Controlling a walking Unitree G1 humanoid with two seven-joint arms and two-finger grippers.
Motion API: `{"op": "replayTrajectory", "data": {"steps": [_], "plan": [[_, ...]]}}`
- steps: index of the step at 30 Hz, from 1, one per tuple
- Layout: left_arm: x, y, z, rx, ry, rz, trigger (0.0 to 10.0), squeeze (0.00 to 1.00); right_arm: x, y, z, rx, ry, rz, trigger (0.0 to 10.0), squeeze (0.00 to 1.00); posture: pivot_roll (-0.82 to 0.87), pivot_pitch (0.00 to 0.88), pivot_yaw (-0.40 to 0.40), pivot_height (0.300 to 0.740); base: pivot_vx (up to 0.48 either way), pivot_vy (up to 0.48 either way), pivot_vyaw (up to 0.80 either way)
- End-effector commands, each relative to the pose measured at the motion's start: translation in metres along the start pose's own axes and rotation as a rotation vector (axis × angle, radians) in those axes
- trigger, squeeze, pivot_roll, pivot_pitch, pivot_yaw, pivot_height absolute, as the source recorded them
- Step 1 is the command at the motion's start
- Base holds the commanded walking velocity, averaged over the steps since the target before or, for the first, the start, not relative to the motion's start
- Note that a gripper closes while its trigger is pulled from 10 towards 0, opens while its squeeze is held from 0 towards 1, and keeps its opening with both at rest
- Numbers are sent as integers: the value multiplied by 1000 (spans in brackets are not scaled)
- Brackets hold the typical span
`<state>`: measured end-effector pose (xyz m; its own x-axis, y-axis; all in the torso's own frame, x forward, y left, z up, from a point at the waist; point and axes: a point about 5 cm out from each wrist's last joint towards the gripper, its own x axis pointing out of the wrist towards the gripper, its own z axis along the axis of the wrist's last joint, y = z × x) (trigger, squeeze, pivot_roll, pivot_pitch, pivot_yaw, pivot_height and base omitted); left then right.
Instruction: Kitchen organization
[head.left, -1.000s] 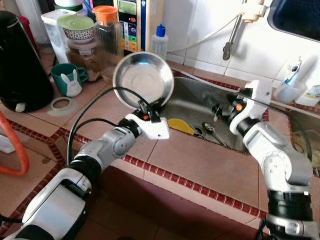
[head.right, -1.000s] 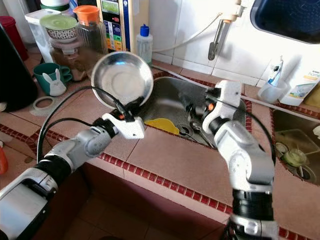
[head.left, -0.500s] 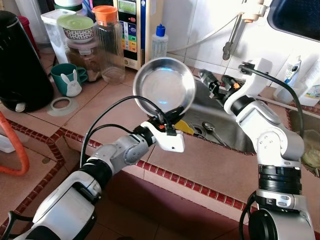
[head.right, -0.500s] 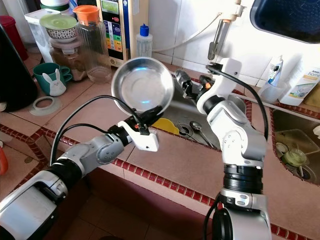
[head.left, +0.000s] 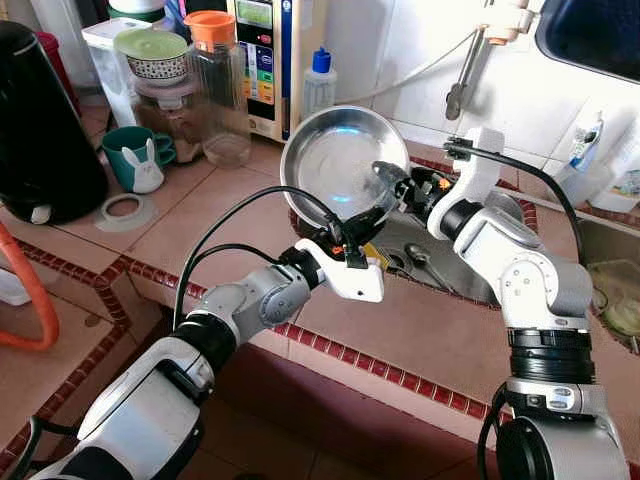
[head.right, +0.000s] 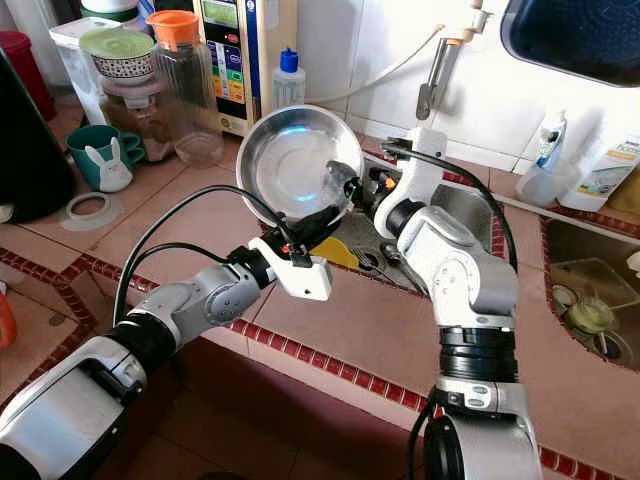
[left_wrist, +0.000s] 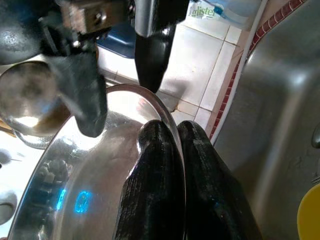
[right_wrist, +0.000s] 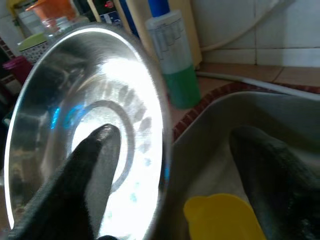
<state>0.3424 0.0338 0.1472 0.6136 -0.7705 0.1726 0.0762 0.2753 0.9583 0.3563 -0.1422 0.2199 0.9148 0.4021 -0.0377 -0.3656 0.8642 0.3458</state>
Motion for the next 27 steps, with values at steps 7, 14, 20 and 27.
{"op": "replayTrajectory", "data": {"steps": [7,14,20,27], "plan": [[-2,0,0,18,-19,-1,0,0,3,-5,9,-16,-21,-30,0,0,197,0,-58,740,0,0,0],[-1,0,1,20,-24,1,0,0,8,-4,8,-25,2,-11,0,0,197,0,-62,740,0,0,0],[0,0,3,17,-28,3,0,0,12,0,4,-27,41,35,0,0,198,0,-62,740,0,0,0],[0,0,3,17,-27,2,0,0,15,1,2,-35,70,69,0,0,201,0,-64,740,0,0,0]]}}
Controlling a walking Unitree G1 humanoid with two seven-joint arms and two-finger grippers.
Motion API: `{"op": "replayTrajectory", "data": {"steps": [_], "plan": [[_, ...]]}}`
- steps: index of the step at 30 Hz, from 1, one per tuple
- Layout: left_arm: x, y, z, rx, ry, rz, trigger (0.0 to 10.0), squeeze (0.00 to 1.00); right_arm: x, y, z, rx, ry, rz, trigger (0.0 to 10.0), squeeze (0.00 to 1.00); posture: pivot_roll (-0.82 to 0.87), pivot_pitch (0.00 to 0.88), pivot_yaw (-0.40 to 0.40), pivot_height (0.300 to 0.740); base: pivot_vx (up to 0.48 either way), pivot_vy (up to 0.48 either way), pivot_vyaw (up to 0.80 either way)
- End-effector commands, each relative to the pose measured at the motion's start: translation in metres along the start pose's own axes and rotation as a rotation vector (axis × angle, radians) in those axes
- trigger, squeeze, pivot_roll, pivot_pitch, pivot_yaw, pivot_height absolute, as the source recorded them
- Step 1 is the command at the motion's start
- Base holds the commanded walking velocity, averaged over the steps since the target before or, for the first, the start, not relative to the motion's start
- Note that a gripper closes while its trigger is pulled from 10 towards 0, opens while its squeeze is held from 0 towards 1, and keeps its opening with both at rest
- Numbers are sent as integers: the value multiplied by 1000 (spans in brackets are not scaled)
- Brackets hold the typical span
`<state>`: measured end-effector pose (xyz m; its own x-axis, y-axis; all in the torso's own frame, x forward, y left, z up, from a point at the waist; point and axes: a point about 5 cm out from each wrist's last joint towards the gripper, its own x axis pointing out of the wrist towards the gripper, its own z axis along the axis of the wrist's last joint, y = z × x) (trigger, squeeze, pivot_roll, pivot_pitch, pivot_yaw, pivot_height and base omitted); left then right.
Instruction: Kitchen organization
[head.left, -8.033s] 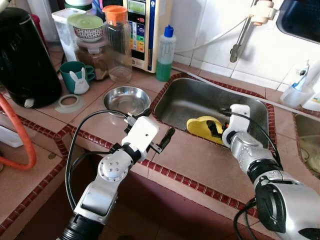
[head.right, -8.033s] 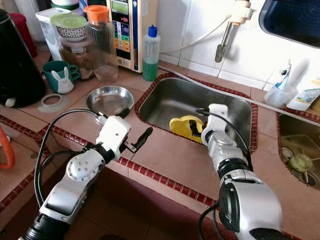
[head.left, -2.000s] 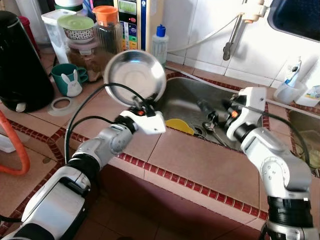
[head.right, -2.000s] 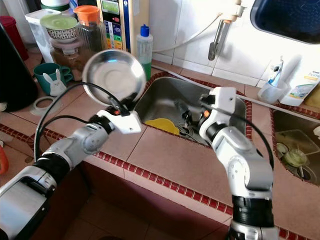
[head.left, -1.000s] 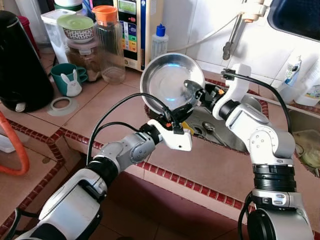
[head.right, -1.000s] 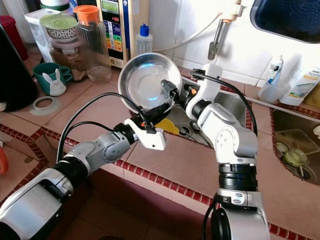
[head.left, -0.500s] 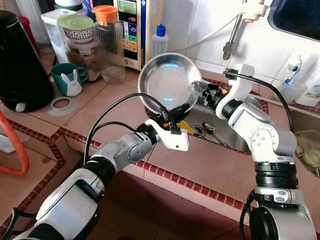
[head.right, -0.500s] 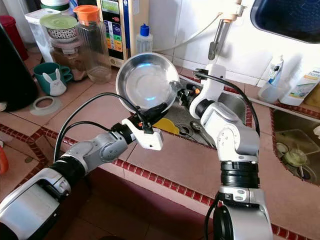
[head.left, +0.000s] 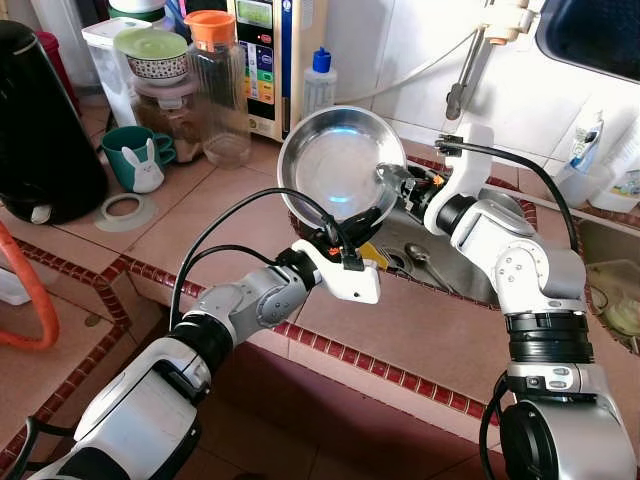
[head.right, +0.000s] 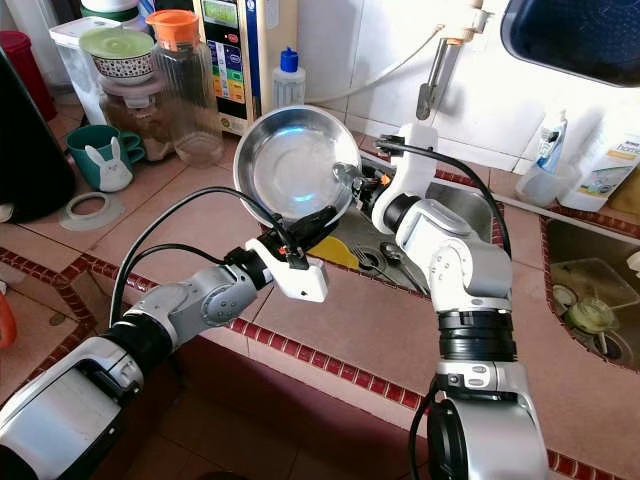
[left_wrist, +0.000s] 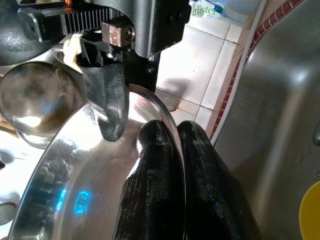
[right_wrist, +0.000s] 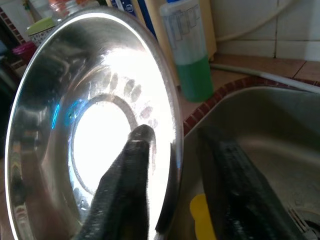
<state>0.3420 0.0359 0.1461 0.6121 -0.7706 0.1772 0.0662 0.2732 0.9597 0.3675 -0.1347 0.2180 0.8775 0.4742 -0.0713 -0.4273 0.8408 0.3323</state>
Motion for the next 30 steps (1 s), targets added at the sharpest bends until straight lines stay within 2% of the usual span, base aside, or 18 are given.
{"op": "replayTrajectory", "data": {"steps": [1,22,23,24,25,26,27,28,29,30], "plan": [[2,0,4,7,-25,-2,0,0,1,-1,3,-17,13,2,0,0,201,0,-64,740,0,0,0],[0,0,3,19,-21,-4,0,0,4,-11,2,6,22,-54,0,0,210,0,-61,740,0,0,0],[0,1,1,14,-14,5,1020,0,5,-11,3,10,19,-58,0,0,210,0,-62,740,0,0,0],[0,1,1,14,-14,5,1020,0,5,-11,3,10,19,-58,0,0,210,0,-62,740,0,0,0],[-1,2,1,10,-9,21,2980,0,5,-12,4,12,18,-60,0,0,211,0,-63,740,0,0,0],[-1,4,0,5,-7,38,10000,0,6,-12,5,17,14,-63,0,0,211,0,-63,740,0,0,0],[-1,5,0,-1,-6,49,10000,0,6,-12,5,22,11,-64,0,0,211,0,-63,740,0,0,0],[-1,7,0,-11,-7,59,10000,231,6,-12,5,25,10,-64,0,0,210,0,-63,740,0,0,0],[-1,7,0,-17,-8,63,10000,1000,6,-11,4,28,10,-64,0,0,210,0,-63,740,0,0,0],[-1,7,1,-19,-9,65,10000,1000,6,-11,3,30,11,-64,0,0,210,0,-63,740,0,0,0]]}}
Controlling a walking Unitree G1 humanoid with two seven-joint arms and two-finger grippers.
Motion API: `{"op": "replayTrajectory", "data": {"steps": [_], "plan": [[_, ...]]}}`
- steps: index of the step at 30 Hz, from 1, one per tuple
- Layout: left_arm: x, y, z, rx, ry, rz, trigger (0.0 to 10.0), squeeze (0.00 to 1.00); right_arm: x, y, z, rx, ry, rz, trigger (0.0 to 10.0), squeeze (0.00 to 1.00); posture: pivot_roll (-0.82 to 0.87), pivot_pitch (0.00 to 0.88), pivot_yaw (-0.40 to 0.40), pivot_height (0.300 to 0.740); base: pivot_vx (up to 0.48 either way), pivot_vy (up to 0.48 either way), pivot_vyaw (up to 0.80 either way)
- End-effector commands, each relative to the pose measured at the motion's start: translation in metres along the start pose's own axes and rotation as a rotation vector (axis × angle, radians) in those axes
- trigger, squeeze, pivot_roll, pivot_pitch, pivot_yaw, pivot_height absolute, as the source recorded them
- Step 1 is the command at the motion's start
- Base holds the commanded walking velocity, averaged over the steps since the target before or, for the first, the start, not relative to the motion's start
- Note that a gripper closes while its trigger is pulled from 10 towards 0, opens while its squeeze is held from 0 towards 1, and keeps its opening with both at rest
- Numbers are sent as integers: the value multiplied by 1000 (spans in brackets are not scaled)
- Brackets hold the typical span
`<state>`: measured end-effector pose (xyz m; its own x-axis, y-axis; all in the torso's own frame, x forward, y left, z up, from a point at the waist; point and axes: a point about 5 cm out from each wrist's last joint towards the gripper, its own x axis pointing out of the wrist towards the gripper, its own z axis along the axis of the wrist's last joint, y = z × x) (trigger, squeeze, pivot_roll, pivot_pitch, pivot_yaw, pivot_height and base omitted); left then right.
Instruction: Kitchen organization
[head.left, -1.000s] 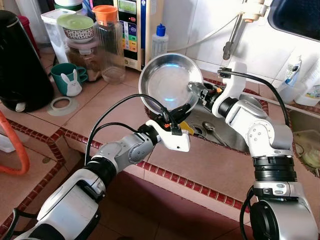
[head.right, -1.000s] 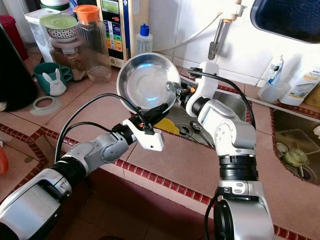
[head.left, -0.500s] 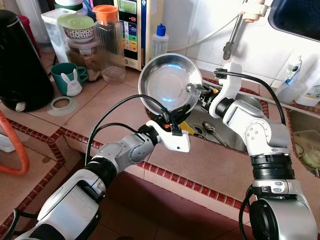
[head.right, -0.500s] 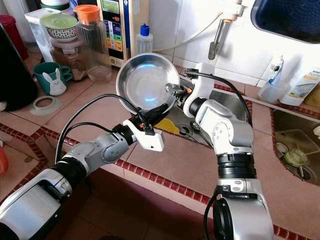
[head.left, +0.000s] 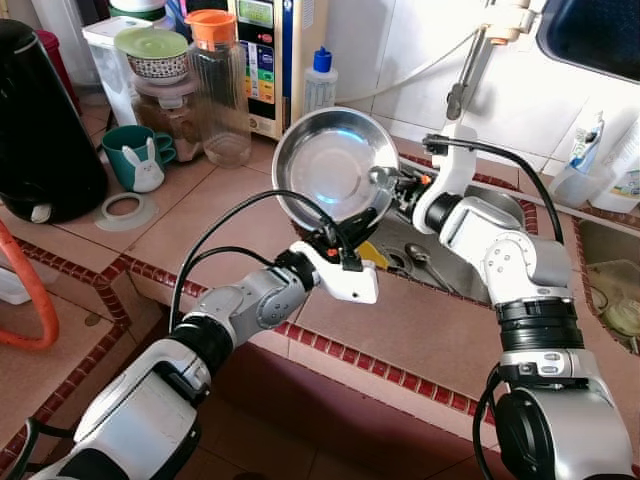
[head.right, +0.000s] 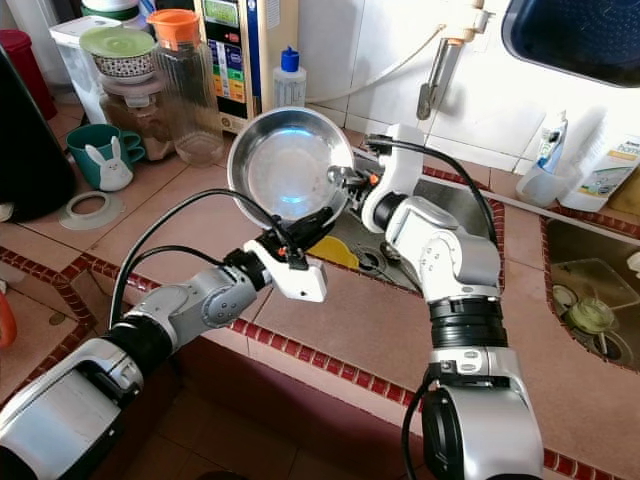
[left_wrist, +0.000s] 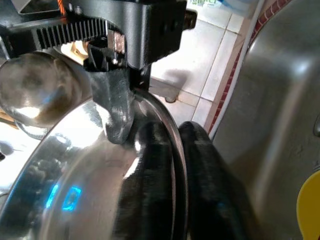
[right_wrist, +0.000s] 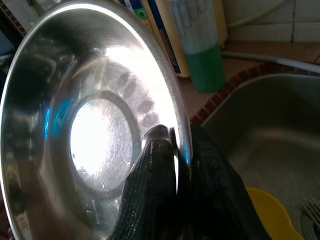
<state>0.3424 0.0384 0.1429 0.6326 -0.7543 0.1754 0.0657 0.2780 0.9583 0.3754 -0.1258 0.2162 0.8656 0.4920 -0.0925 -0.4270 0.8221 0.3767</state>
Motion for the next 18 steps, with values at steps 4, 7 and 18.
{"op": "replayTrajectory", "data": {"steps": [4,7,18], "plan": [[2,9,3,-18,-33,61,10000,1000,-6,-16,5,-10,-17,-82,0,0,209,0,-62,740,0,0,0],[2,9,3,-16,-32,60,10000,1000,-6,-17,5,-8,-18,-84,0,0,206,0,-62,740,0,0,0],[2,15,6,-40,-48,119,10000,1000,-6,-17,3,-6,-21,-90,0,0,208,0,-64,740,0,0,0]]}}
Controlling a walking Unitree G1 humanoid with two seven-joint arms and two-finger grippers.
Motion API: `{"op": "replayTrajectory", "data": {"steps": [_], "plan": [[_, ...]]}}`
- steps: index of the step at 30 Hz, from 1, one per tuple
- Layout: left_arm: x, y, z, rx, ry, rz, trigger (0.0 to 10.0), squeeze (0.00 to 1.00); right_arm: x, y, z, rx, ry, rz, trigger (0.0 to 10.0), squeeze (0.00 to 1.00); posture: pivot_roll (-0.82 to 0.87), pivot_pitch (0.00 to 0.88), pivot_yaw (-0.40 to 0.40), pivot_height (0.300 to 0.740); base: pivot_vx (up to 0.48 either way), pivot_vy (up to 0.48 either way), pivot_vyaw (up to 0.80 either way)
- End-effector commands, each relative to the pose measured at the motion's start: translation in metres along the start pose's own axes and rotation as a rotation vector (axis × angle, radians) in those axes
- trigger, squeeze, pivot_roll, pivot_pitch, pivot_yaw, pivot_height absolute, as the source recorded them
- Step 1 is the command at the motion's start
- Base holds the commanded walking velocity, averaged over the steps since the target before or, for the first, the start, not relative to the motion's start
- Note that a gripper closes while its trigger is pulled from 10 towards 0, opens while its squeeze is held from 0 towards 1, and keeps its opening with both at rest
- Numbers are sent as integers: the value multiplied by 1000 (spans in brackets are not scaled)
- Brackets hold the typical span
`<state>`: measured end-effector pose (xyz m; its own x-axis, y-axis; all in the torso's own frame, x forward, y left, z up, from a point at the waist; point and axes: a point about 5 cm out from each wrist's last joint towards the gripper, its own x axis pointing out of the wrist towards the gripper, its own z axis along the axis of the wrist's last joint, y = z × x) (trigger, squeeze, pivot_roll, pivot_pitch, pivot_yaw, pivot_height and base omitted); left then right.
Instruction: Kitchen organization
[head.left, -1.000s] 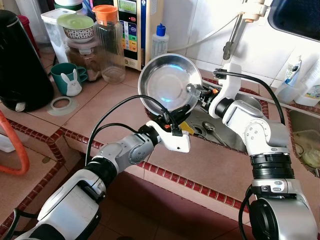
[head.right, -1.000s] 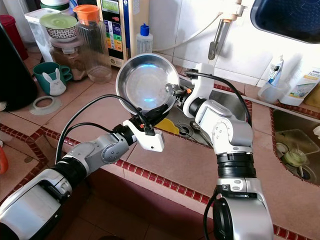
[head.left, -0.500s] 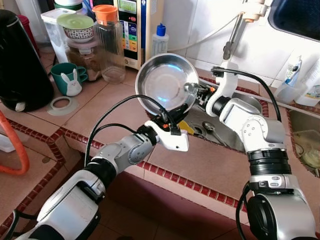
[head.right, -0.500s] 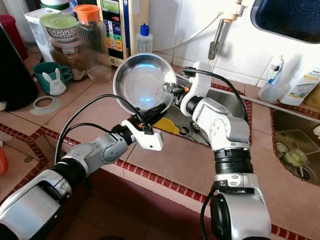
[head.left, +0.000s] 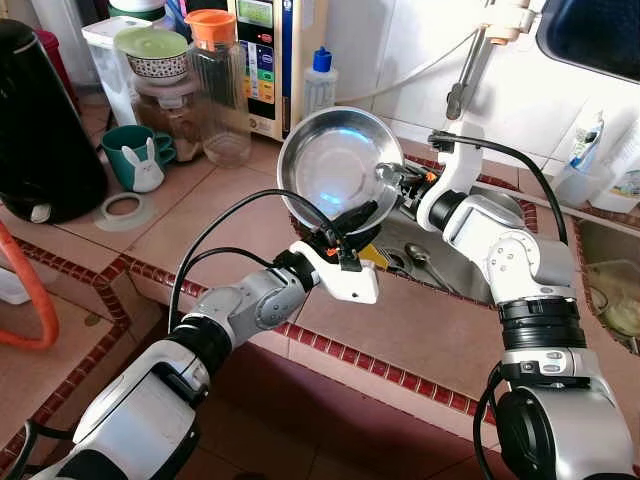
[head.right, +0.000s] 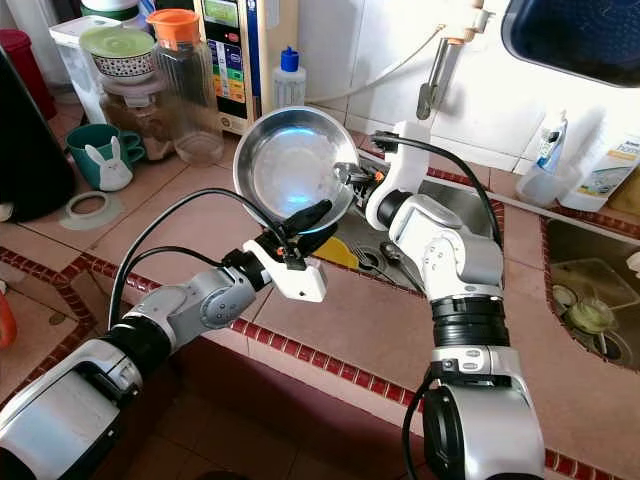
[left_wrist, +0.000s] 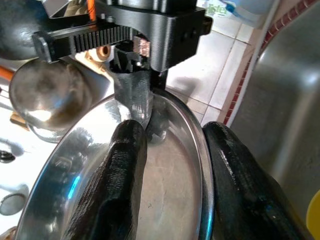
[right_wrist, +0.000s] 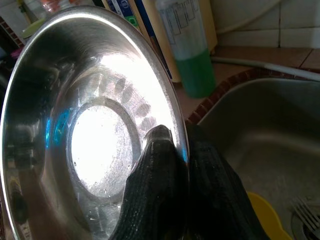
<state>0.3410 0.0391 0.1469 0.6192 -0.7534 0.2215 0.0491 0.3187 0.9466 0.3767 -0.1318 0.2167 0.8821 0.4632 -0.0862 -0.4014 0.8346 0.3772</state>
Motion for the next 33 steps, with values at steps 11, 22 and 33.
{"op": "replayTrajectory", "data": {"steps": [11,22,33], "plan": [[-4,20,3,-193,16,165,10000,1000,-2,-28,-1,-60,-32,-183,0,0,219,0,-67,740,0,0,0],[-3,24,15,-343,27,207,10000,1000,-5,-56,10,-104,-143,-412,0,0,232,0,-67,740,0,0,0],[-10,12,1,-716,239,210,10000,1000,-15,-88,-16,-361,-62,-597,0,0,247,0,-61,740,0,0,0]]}}
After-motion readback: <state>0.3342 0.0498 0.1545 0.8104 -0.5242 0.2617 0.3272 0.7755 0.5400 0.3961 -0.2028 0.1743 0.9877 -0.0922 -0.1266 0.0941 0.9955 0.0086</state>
